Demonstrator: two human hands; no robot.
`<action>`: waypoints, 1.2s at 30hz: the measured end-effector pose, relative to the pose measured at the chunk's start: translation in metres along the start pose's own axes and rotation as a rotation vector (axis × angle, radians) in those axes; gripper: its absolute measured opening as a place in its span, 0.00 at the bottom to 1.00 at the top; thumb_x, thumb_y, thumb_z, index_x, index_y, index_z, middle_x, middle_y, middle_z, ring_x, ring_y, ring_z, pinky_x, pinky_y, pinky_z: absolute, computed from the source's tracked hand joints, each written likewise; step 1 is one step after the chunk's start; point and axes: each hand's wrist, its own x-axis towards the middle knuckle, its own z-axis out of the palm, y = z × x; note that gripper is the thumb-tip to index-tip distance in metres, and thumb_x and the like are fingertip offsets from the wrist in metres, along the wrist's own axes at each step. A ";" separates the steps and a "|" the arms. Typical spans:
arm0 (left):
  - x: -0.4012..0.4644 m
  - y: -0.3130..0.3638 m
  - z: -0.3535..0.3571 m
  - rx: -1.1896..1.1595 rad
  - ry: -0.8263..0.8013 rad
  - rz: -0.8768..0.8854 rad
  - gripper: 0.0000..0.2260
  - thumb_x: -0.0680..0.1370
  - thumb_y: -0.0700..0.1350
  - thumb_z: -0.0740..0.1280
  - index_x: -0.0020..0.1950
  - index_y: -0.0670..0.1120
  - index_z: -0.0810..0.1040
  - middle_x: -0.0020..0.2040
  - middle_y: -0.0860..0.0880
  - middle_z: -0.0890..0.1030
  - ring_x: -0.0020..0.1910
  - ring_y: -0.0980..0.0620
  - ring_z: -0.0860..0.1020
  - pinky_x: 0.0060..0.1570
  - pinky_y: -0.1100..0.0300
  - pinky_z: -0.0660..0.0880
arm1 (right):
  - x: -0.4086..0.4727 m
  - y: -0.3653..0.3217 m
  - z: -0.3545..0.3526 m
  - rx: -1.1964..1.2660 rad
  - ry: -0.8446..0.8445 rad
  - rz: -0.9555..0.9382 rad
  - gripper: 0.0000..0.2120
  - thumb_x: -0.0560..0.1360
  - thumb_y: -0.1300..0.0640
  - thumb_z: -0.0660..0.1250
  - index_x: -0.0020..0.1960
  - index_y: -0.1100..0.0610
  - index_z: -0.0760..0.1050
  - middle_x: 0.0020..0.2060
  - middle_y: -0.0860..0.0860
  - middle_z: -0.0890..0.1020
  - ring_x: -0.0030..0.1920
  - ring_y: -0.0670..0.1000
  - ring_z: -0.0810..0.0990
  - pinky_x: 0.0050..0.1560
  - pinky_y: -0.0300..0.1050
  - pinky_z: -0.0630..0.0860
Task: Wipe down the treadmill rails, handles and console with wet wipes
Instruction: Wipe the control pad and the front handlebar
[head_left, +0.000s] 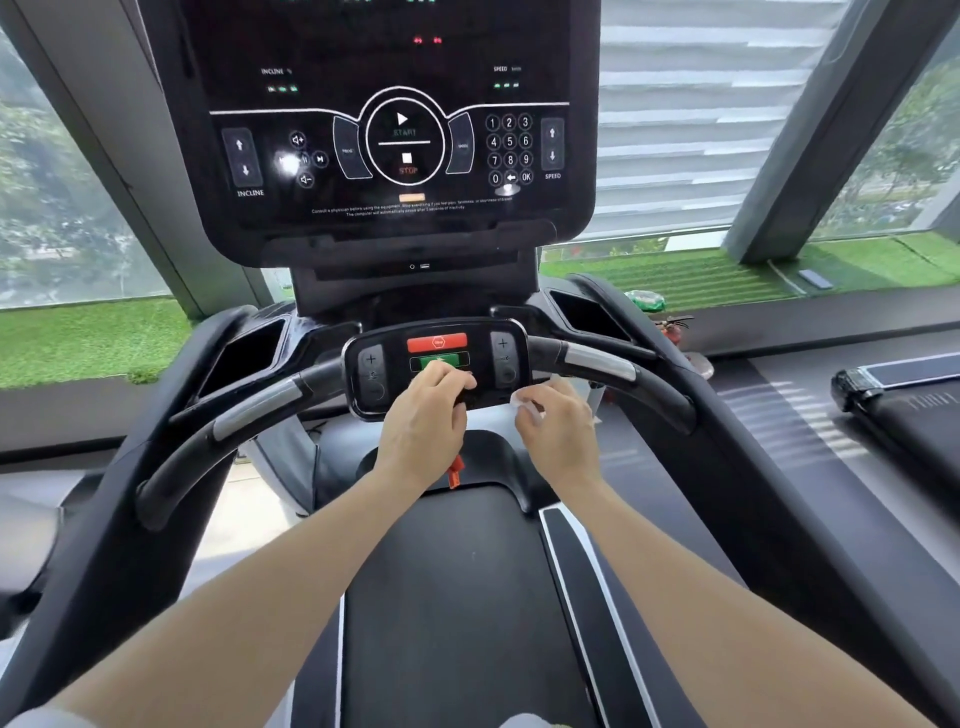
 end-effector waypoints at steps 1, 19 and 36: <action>-0.001 -0.001 -0.001 -0.002 -0.001 -0.003 0.12 0.75 0.34 0.64 0.57 0.43 0.78 0.55 0.50 0.77 0.55 0.50 0.76 0.48 0.64 0.68 | -0.001 -0.001 0.001 -0.003 -0.009 -0.001 0.10 0.75 0.66 0.63 0.52 0.61 0.82 0.48 0.53 0.79 0.43 0.50 0.75 0.40 0.34 0.66; -0.020 -0.021 -0.023 0.043 -0.046 -0.054 0.13 0.75 0.35 0.65 0.58 0.45 0.77 0.55 0.52 0.75 0.55 0.51 0.75 0.46 0.64 0.67 | -0.002 -0.027 0.013 0.071 0.000 0.174 0.09 0.75 0.62 0.65 0.52 0.60 0.82 0.47 0.53 0.77 0.49 0.52 0.76 0.47 0.34 0.67; -0.042 -0.072 -0.057 -0.023 0.119 -0.254 0.16 0.75 0.34 0.63 0.62 0.44 0.75 0.59 0.47 0.74 0.57 0.46 0.74 0.50 0.52 0.73 | -0.010 -0.107 0.045 0.120 -0.259 -0.126 0.05 0.73 0.64 0.67 0.46 0.60 0.82 0.45 0.53 0.80 0.46 0.51 0.78 0.50 0.42 0.75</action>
